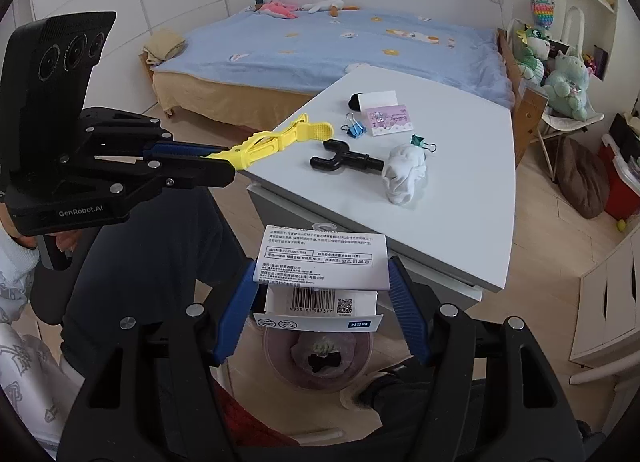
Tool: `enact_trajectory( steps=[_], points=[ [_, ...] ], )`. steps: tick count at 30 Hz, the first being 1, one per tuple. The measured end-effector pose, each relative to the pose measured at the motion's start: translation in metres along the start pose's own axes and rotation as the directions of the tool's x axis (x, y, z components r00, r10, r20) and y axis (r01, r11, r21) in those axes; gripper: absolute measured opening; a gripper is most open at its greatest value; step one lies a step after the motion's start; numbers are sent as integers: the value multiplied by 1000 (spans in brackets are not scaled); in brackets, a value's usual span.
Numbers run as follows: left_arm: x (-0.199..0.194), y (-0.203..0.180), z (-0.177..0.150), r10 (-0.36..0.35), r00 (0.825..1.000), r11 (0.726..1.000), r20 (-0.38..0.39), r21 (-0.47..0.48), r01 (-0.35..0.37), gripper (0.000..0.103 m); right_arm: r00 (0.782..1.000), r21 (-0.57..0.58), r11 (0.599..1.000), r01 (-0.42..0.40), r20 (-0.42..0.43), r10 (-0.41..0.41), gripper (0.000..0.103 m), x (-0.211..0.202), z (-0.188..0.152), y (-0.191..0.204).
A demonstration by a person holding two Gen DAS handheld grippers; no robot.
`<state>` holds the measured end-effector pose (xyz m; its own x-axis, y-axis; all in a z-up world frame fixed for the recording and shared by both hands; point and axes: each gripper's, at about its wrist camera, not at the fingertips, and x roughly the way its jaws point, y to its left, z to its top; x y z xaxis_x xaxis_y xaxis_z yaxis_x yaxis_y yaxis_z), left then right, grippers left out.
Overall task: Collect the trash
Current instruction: 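Drop the white box and yellow clip into the wastebasket, opening both grippers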
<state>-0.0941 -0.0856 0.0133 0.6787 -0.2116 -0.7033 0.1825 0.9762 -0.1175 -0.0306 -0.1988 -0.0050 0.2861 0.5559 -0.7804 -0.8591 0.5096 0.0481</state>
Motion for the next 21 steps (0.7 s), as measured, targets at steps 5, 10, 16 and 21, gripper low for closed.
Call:
enact_trajectory(
  steps=[5, 10, 16, 21],
  points=[
    [-3, 2, -3, 5, 1000, 1000, -1, -4, -5, 9, 1000, -9, 1000, -24, -15, 24, 82, 7, -1, 4],
    [-2, 2, -6, -1, 1000, 1000, -8, -3, 1, 9, 1000, 3, 1000, -13, -3, 13, 97, 5, -2, 2],
    [3, -1, -9, -21, 999, 1000, -27, 4, 21, 9, 1000, 67, 998, 15, 11, -15, 99, 0, -3, -11],
    [4, -8, -12, -39, 998, 999, -39, 10, 40, 9, 999, 118, 992, 37, 18, -39, 99, -5, -3, -18]
  ],
)
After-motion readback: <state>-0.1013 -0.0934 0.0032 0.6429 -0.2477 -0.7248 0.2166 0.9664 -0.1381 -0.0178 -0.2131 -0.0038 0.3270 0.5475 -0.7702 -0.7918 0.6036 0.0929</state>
